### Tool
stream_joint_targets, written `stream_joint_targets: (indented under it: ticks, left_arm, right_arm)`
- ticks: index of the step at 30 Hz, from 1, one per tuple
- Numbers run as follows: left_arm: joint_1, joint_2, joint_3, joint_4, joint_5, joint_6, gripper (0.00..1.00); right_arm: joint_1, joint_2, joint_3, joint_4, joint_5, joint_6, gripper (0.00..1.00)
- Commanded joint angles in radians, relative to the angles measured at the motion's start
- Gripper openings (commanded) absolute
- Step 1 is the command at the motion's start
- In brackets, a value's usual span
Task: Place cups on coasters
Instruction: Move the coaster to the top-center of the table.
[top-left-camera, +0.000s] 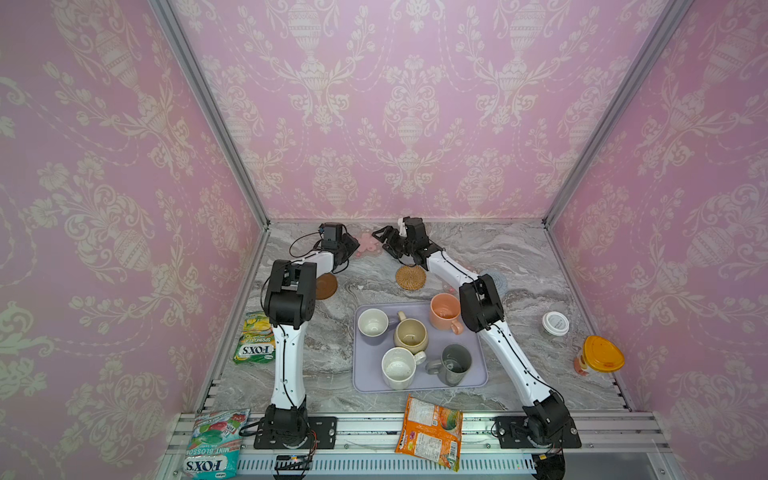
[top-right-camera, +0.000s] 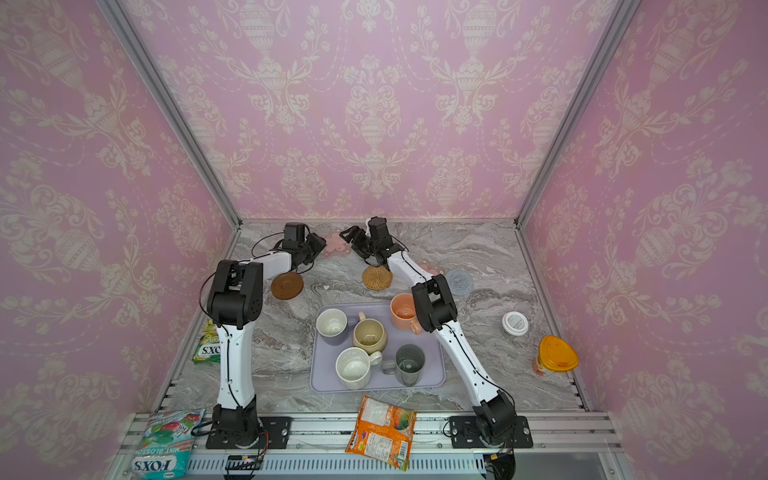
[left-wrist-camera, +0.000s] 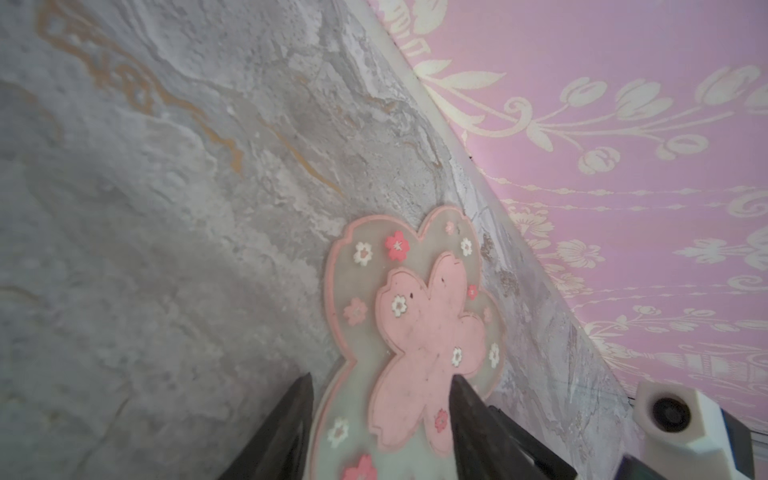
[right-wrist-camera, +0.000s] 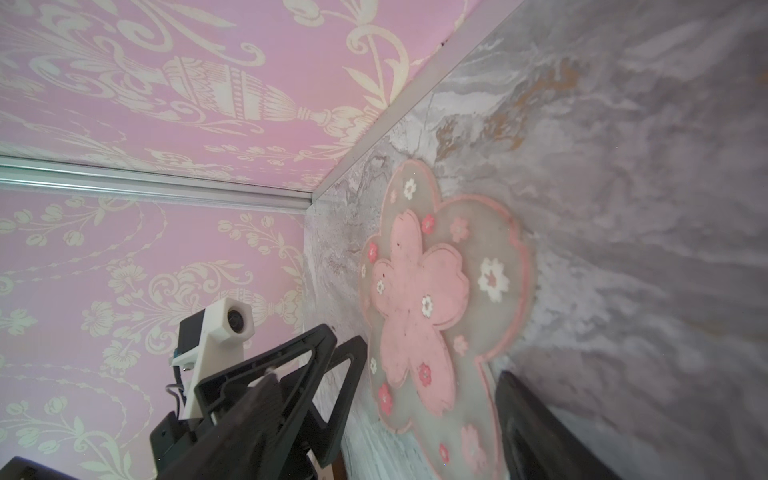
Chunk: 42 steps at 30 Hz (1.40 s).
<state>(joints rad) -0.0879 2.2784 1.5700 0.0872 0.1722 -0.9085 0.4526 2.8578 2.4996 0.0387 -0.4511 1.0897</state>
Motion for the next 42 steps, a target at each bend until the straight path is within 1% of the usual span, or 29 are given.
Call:
stream_joint_targets:
  ticks: [1,7,13,20,23,28,32,35,38,42]
  left_arm:
    - [0.01,-0.069,-0.04,-0.16,-0.04,0.076,0.56]
    - [0.008,-0.206,-0.094,-0.234,-0.026,0.164,0.56]
    - [0.007,-0.361,-0.177,-0.319,-0.004,0.278,0.56]
    - [0.003,-0.529,-0.257,-0.45,-0.018,0.415,0.56]
    - [0.002,-0.588,-0.292,-0.505,-0.027,0.465,0.56]
    - [0.002,-0.67,-0.345,-0.593,-0.035,0.536,0.57]
    - [0.004,-0.739,-0.396,-0.616,-0.073,0.548,0.57]
    - [0.004,-0.775,-0.416,-0.616,-0.088,0.534,0.57]
    - [0.002,-0.788,-0.417,-0.611,-0.054,0.506,0.56]
    - [-0.025,-0.765,-0.381,-0.619,-0.027,0.495,0.56]
  right_arm:
    - [-0.005,-0.104,-0.054,-0.074,-0.011,-0.092,0.85]
    - [-0.018,-0.235,-0.118,-0.152,-0.011,-0.192,0.86]
    - [-0.021,-0.456,-0.292,-0.269,0.028,-0.372,0.86]
    - [-0.034,-0.78,-0.641,-0.409,0.156,-0.631,0.87]
    - [-0.045,-0.907,-0.786,-0.456,0.218,-0.711,0.88]
    - [-0.082,-1.099,-1.014,-0.464,0.274,-0.744,0.88]
    - [-0.111,-1.207,-1.128,-0.491,0.328,-0.772,0.89]
    - [-0.123,-1.251,-1.175,-0.519,0.369,-0.792,0.89]
    - [-0.141,-1.277,-1.224,-0.521,0.39,-0.784,0.89]
    - [-0.173,-1.289,-1.269,-0.517,0.376,-0.765,0.89]
